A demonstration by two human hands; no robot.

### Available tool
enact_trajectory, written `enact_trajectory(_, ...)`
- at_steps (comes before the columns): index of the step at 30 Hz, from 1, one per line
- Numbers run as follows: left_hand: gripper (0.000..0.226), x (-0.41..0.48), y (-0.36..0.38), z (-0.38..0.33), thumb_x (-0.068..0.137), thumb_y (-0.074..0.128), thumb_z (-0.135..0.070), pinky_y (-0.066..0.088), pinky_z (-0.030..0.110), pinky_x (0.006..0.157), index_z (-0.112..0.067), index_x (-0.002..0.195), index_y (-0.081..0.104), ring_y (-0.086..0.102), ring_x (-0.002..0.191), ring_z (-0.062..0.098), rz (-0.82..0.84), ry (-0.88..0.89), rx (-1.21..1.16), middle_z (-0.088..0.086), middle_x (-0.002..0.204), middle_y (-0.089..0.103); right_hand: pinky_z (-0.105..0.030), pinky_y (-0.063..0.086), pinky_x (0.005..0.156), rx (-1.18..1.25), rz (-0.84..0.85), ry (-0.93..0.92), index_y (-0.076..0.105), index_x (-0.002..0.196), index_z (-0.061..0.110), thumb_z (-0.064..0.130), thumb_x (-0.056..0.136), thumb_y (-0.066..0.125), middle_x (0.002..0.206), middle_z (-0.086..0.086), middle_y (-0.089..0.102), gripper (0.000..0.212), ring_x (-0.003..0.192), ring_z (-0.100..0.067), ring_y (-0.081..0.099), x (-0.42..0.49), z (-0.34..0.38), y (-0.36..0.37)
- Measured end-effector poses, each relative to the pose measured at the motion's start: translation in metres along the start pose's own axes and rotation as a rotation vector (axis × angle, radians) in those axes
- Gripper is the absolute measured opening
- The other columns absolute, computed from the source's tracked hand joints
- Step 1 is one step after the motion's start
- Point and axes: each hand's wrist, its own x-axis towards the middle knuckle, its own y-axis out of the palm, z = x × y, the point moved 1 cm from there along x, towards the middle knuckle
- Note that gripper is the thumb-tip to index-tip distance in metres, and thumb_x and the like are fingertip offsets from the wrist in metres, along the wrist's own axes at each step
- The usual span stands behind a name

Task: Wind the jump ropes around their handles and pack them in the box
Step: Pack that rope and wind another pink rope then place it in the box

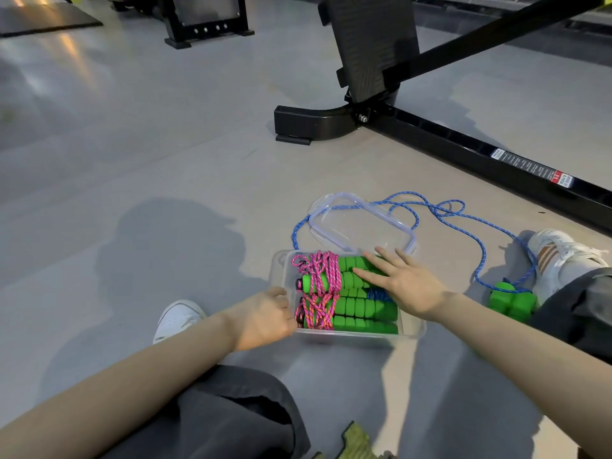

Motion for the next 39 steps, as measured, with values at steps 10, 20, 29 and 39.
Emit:
enact_trajectory(10,0.079,0.014,-0.011,0.000,0.070,0.043,-0.071,0.042,0.042,0.104,-0.019,0.127,0.058,0.052,0.124,0.029,-0.132,-0.259,-0.275,0.014,0.136,0.053,-0.029,-0.017,0.111,0.371,-0.003,0.005,-0.021,0.138,0.028,0.079,0.060,-0.029,0.147,0.000,-0.027,0.093,0.136,-0.017,-0.029,0.000,0.019,0.025)
enact_trajectory(20,0.132,0.030,-0.016,-0.003,0.065,0.047,-0.089,-0.011,0.042,0.118,-0.013,0.148,-0.023,-0.035,0.138,0.025,0.239,-0.373,-0.430,0.008,0.150,-0.036,-0.038,-0.006,0.119,0.398,-0.049,-0.092,-0.021,0.139,0.024,0.076,0.071,-0.020,0.150,-0.002,-0.024,0.086,0.141,-0.018,-0.024,0.008,0.016,0.028)
enact_trajectory(29,0.127,0.037,-0.024,0.000,0.072,0.054,-0.076,-0.012,0.037,0.115,-0.009,0.147,-0.023,-0.032,0.139,0.026,0.322,-0.392,-0.417,0.016,0.152,-0.031,-0.031,-0.016,0.114,0.423,0.033,0.047,-0.019,0.144,0.023,0.075,0.082,0.005,0.148,-0.003,-0.030,0.084,0.139,-0.016,-0.028,0.013,0.026,0.019)
enact_trajectory(39,0.120,0.033,-0.036,-0.022,0.073,0.052,-0.071,-0.001,0.048,0.119,-0.004,0.145,-0.018,-0.014,0.143,0.040,0.334,-0.546,-0.327,0.027,0.153,-0.018,-0.028,-0.023,0.111,0.392,-0.025,0.005,-0.015,0.143,0.033,0.067,0.077,-0.011,0.150,0.002,-0.027,0.074,0.140,-0.016,-0.027,-0.028,0.020,0.018)
